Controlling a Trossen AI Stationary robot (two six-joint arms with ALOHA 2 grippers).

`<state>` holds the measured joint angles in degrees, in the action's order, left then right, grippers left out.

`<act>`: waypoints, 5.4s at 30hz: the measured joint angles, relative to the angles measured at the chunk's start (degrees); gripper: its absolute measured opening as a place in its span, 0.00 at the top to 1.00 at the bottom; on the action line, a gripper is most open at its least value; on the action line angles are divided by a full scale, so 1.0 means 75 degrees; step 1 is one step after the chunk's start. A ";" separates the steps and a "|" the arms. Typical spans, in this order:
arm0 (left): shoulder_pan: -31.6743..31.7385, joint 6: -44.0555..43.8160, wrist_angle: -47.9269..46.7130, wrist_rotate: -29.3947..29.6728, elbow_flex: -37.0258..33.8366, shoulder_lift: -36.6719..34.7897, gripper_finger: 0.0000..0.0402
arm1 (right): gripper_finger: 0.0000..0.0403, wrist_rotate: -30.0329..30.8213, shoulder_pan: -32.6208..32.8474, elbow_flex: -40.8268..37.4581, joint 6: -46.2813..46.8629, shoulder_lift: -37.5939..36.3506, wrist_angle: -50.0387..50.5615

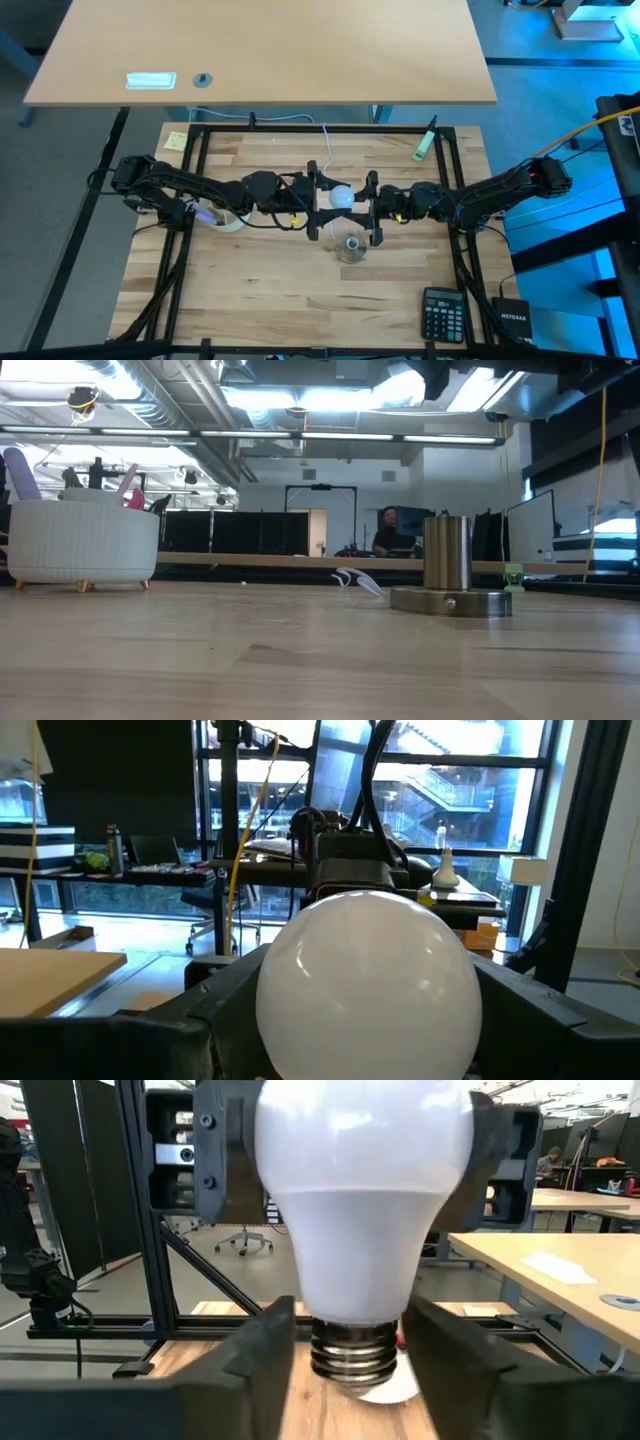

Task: Screw lightbulb
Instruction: Insert the lightbulb into the lamp

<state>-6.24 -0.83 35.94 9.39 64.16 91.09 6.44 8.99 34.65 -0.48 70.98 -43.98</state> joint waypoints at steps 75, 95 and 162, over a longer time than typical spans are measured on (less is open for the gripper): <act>-0.1903 -0.1588 -0.3147 0.3383 0.0458 0.0076 0.34 | 0.53 -0.2289 0.0146 -0.1999 -0.0626 0.5586 -0.3946; -0.1947 -0.1385 -0.2004 0.5723 0.0455 0.0921 0.35 | 0.55 0.0518 0.0154 -0.1676 0.0651 0.3998 -0.3118; -0.1630 -0.2104 -0.0903 0.2435 0.0520 0.1507 0.36 | 0.55 -0.1423 0.0963 0.0240 0.0829 0.1311 0.2039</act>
<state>-18.46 -16.61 29.17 27.65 68.06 102.39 -4.23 16.22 36.46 5.74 80.82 -28.69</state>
